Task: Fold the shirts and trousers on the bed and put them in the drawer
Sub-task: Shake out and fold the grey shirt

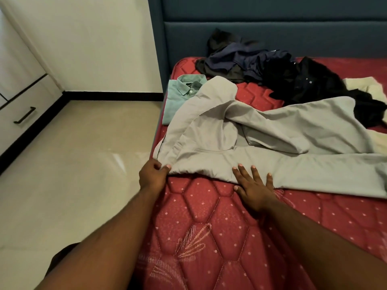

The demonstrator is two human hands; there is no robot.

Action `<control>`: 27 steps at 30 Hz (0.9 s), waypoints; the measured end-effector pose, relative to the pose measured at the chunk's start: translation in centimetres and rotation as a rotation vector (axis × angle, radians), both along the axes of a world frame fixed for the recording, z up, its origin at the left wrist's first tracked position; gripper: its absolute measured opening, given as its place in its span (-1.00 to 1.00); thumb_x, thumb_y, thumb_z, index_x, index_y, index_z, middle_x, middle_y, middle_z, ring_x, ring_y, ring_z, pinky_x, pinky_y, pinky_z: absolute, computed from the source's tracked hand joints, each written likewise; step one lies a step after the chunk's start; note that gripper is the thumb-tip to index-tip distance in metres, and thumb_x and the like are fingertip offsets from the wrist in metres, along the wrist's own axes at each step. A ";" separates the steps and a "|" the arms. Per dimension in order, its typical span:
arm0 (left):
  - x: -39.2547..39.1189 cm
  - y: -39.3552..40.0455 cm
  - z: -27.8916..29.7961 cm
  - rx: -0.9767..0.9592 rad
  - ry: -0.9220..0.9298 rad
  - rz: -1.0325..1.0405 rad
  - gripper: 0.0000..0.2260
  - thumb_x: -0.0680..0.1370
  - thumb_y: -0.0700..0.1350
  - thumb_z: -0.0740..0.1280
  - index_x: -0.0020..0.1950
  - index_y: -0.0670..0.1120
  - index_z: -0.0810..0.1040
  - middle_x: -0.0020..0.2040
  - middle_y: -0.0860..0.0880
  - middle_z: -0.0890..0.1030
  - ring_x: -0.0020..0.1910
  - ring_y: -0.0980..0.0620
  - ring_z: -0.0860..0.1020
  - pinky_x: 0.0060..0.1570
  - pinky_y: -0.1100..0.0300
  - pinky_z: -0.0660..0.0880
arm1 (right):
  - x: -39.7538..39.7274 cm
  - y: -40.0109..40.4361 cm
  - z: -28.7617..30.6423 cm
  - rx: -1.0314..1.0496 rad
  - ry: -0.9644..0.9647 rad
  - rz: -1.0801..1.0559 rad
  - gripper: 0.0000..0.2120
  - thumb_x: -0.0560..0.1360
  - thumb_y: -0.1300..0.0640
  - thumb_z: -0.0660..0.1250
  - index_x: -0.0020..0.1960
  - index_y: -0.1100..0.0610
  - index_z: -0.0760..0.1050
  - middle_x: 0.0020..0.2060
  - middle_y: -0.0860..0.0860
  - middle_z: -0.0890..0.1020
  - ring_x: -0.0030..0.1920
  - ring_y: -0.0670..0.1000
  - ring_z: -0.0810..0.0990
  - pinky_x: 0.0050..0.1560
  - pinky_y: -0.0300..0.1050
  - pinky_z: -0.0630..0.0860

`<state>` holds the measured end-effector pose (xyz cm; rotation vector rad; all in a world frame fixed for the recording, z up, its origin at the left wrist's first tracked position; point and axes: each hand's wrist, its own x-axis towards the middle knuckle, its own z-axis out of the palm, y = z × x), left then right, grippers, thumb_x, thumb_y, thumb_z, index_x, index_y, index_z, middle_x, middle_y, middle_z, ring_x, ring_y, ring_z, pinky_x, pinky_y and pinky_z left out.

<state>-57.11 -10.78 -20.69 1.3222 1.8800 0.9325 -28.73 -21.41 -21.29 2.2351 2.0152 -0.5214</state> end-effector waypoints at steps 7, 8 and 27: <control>1.7 -0.5 1.7 0.140 0.186 0.187 -0.68 0.48 -0.12 0.43 0.20 -0.12 0.48 0.30 -0.21 0.41 0.15 -0.29 0.49 0.06 -0.05 0.42 | 3.8 -1.9 1.2 0.013 0.038 0.021 -0.40 0.61 -0.20 0.07 0.55 -0.20 -0.12 0.57 -0.12 -0.14 0.56 -0.02 -0.19 0.50 0.11 -0.21; 3.1 -1.5 1.4 0.262 0.343 0.113 -0.63 0.46 -0.10 0.42 0.25 -0.08 0.47 0.34 -0.18 0.41 0.19 -0.28 0.47 0.09 -0.11 0.42 | 4.6 -2.7 1.0 0.012 0.024 -0.012 -0.40 0.60 -0.24 0.05 0.55 -0.22 -0.13 0.56 -0.14 -0.15 0.56 -0.02 -0.20 0.49 0.12 -0.23; 22.3 -6.9 1.3 -0.141 1.065 -0.903 -0.39 0.55 0.21 0.06 0.57 0.08 0.00 0.61 0.02 -0.10 0.56 -0.19 -0.17 0.27 -0.53 -0.21 | 30.7 -11.3 2.7 -0.059 -0.158 -0.225 -0.01 0.24 -0.53 -0.13 0.57 -0.09 -0.06 0.56 0.02 -0.03 0.56 0.13 -0.05 0.51 0.06 -0.10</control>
